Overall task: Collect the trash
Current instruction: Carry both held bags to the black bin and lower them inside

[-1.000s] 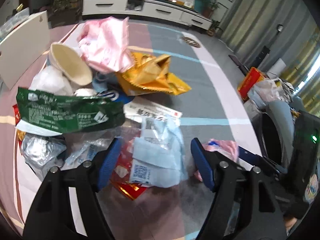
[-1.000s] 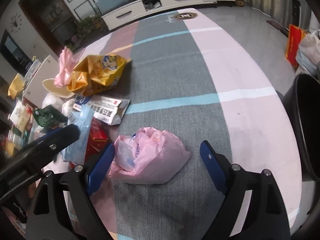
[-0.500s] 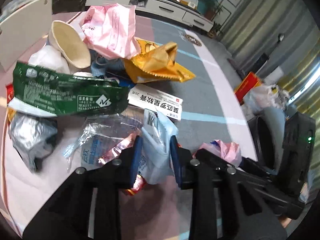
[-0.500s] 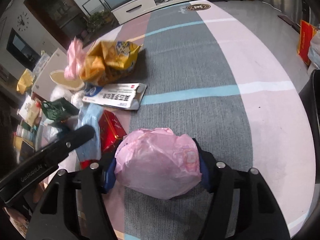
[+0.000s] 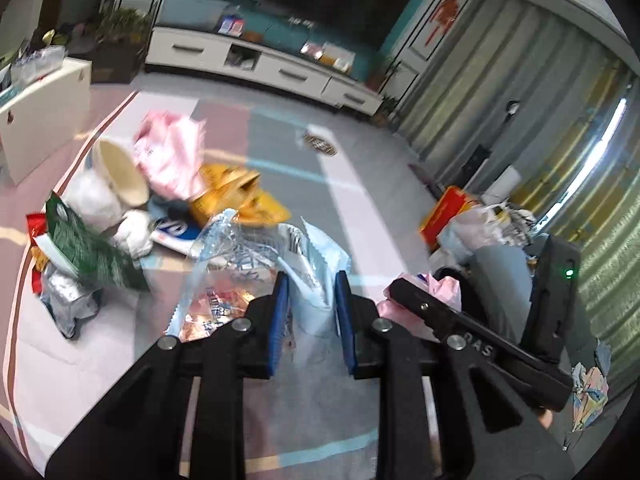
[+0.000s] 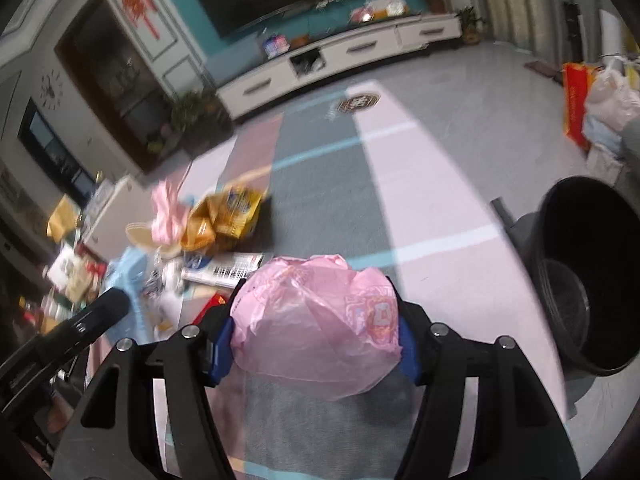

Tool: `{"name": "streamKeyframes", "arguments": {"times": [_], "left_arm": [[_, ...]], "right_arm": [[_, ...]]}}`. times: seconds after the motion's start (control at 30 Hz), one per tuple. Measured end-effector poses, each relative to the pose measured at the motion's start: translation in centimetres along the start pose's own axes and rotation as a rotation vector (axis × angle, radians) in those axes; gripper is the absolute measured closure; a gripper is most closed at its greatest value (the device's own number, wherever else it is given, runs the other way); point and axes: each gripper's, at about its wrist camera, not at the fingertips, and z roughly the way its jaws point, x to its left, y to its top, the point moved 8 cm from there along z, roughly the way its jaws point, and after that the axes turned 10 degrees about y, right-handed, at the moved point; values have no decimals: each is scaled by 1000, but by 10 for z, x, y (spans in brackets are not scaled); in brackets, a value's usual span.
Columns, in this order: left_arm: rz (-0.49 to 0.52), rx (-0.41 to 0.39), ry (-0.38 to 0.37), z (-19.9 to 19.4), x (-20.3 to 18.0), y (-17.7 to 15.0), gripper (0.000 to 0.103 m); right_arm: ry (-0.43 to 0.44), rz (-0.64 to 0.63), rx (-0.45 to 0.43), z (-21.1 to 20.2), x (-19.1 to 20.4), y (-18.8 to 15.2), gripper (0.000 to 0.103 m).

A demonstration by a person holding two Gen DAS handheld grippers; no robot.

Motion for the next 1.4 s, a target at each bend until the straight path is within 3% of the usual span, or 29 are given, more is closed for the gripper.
{"name": "streamKeyframes", "arguments": {"times": [0.27,0.63,0.77,1.03,1.13,1.27,1.4], "left_arm": [[50,-87,-45,-17,-60,17,78],[58,-121,-220,-56,-103,35,78],[78,-121,-226,-50,-120,33,78],[119,-26,-364,-17,-176,15,78],[111,40,-438,5,-201,6,79],[107,104,-530,34,-237,-10,78],[117,204,-574,71,-267,-33,79]], "right_arm": [[-34,61,-149,-53,-35,23,40],[-19,140,-266,-98,-65,32,40],[-41,164,-296,-110,-76,32,40],[-110,252,-401,-149,-119,27,40],[-122,311,-453,-164,-142,25,40],[-199,380,-493,-179,-176,18,40],[-236,469,-511,-183,-212,9,40]]}}
